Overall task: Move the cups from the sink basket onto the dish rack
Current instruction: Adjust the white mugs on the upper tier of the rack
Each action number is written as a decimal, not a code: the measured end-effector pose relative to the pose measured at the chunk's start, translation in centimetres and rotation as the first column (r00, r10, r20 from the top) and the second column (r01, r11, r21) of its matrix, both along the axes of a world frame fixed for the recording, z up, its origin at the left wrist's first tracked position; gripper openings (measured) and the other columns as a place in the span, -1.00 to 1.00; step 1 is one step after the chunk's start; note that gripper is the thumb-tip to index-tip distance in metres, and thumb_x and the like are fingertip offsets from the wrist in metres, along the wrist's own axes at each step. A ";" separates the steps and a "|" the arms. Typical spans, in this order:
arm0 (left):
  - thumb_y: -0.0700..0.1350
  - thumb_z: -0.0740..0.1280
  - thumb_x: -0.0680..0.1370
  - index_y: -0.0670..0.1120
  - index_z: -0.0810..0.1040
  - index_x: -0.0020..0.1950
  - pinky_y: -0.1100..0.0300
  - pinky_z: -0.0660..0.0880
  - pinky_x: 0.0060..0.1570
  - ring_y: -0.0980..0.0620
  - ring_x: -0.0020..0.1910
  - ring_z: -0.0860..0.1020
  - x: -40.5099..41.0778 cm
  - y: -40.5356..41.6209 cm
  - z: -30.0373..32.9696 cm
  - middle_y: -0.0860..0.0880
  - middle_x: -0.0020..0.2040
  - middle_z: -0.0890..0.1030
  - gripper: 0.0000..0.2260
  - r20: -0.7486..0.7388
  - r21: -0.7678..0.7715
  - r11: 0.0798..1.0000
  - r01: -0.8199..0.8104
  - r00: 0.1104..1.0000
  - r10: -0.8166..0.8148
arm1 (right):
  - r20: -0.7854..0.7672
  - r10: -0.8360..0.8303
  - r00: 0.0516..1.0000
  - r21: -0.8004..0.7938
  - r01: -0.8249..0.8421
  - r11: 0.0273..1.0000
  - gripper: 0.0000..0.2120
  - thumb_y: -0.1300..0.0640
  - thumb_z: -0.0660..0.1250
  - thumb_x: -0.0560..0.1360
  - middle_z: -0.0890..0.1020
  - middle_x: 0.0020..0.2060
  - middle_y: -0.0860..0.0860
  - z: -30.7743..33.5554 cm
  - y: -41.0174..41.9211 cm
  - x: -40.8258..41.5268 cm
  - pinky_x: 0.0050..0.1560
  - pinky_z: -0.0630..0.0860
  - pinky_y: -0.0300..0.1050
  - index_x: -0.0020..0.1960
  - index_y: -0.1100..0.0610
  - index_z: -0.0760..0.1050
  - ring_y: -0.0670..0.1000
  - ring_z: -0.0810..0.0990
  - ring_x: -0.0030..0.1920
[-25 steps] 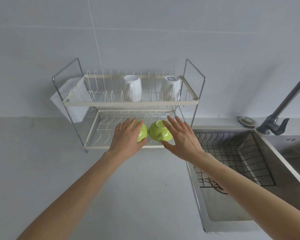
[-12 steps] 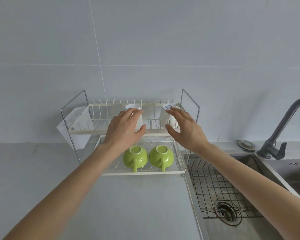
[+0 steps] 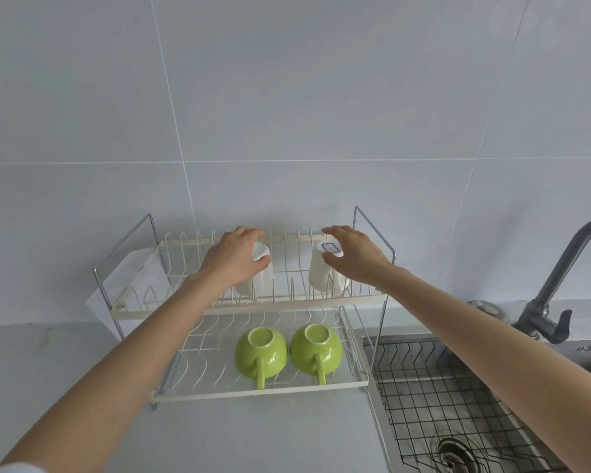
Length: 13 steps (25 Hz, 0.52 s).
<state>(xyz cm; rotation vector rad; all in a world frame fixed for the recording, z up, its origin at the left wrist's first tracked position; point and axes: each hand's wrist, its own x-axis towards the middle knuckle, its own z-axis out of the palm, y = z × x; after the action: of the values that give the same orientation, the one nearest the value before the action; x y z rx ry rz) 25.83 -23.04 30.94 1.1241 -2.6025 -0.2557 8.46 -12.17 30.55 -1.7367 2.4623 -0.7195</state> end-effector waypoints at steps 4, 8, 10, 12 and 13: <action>0.03 0.28 0.50 -0.01 0.25 0.41 -0.06 0.30 0.32 -0.16 0.40 0.24 -0.8 -1.8 -0.6 -0.09 0.42 0.30 -0.50 0.049 0.062 0.998 -0.010 0.999 0.007 | 0.027 -0.022 0.999 0.097 0.019 0.995 -0.48 0.13 0.23 0.51 0.30 0.43 0.07 -0.6 -1.3 -0.8 0.35 0.33 0.07 0.44 0.10 0.18 0.12 0.23 0.43; -0.02 0.31 0.49 0.00 0.27 0.40 -0.04 0.27 0.32 -0.22 0.38 0.22 -0.9 -3.0 -2.0 -0.13 0.40 0.31 -0.50 0.055 0.121 0.993 0.001 0.998 -0.008 | 0.087 -0.028 0.996 0.104 0.019 0.994 -0.55 0.18 0.25 0.48 0.37 0.34 0.09 -1.8 -1.7 -1.1 0.29 0.39 0.10 0.36 0.14 0.30 0.15 0.33 0.34; -0.03 0.32 0.48 0.00 0.29 0.39 -0.03 0.28 0.31 -0.23 0.36 0.25 -1.0 -3.2 -2.3 -0.13 0.37 0.33 -0.51 0.013 0.123 0.992 0.008 1.000 -0.010 | 0.098 -0.030 0.995 0.076 0.022 0.997 -0.58 0.20 0.25 0.47 0.39 0.31 0.09 -2.1 -1.8 -1.2 0.25 0.42 0.09 0.32 0.15 0.34 0.15 0.39 0.29; -0.01 0.34 0.47 0.01 0.31 0.37 -0.03 0.32 0.28 -0.22 0.34 0.27 -1.4 -3.1 -2.3 -0.12 0.35 0.35 -0.51 0.000 0.109 0.994 0.009 1.000 -0.009 | 0.108 -0.024 0.994 0.062 0.018 0.998 -0.58 0.20 0.26 0.46 0.39 0.32 0.08 -2.1 -2.0 -1.4 0.26 0.42 0.06 0.32 0.14 0.35 0.14 0.39 0.29; 0.00 0.34 0.46 0.02 0.32 0.36 -0.03 0.34 0.26 -0.21 0.33 0.28 -1.8 -3.0 -2.3 -0.11 0.33 0.35 -0.51 -0.004 0.101 0.995 0.006 1.000 -0.005 | 0.120 -0.022 0.993 0.059 0.015 0.998 -0.57 0.20 0.27 0.46 0.38 0.33 0.08 -2.0 -2.1 -1.4 0.27 0.41 0.04 0.32 0.13 0.35 0.14 0.39 0.30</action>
<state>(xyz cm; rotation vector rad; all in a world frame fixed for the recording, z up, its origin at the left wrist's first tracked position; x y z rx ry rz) 24.08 -26.05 28.63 1.1483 -2.6161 -0.3936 7.03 -14.31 28.50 -1.6033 2.3971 -0.7249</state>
